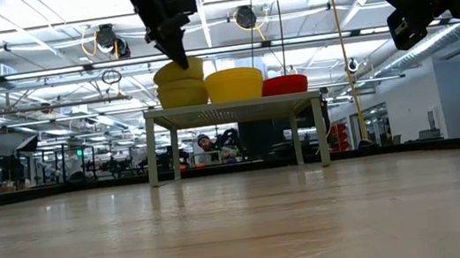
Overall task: Pick & Place Mini bowls
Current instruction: Stack the white patterned bowl on top of the other white patterned bowl on the shelf
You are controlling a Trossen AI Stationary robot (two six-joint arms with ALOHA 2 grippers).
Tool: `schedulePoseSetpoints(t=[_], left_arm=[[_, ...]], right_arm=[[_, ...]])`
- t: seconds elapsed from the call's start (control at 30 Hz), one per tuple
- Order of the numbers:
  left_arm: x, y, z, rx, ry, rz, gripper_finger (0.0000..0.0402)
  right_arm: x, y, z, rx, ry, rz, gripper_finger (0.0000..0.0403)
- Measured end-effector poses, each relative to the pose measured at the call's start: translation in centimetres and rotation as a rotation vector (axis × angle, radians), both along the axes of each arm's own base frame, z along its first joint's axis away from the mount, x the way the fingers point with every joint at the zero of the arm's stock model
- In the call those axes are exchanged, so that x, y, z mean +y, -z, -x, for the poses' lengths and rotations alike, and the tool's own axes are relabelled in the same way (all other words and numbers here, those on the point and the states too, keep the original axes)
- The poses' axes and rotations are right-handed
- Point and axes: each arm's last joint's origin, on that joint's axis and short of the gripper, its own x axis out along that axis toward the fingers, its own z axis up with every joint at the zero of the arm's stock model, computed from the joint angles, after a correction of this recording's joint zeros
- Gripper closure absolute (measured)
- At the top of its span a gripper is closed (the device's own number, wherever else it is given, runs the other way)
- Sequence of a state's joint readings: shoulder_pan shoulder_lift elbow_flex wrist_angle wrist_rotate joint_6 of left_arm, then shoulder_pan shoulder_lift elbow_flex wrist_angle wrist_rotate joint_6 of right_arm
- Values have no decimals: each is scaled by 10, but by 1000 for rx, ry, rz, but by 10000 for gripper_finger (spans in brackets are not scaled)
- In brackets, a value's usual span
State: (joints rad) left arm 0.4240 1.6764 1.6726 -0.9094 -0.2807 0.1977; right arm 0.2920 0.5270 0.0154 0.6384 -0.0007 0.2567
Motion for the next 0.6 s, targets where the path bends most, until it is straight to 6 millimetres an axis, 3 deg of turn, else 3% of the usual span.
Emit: schedulePoseSetpoints(t=[0.23,0.43,0.6], left_arm=[[2,11,-3,54,-9,29,391],[3,13,-6,61,-8,11,364],[4,16,-7,71,-8,13,367]], right_arm=[[0,0,0,0,0,0,214],[0,0,0,-1,-1,0,211],[0,0,0,0,0,0,215]])
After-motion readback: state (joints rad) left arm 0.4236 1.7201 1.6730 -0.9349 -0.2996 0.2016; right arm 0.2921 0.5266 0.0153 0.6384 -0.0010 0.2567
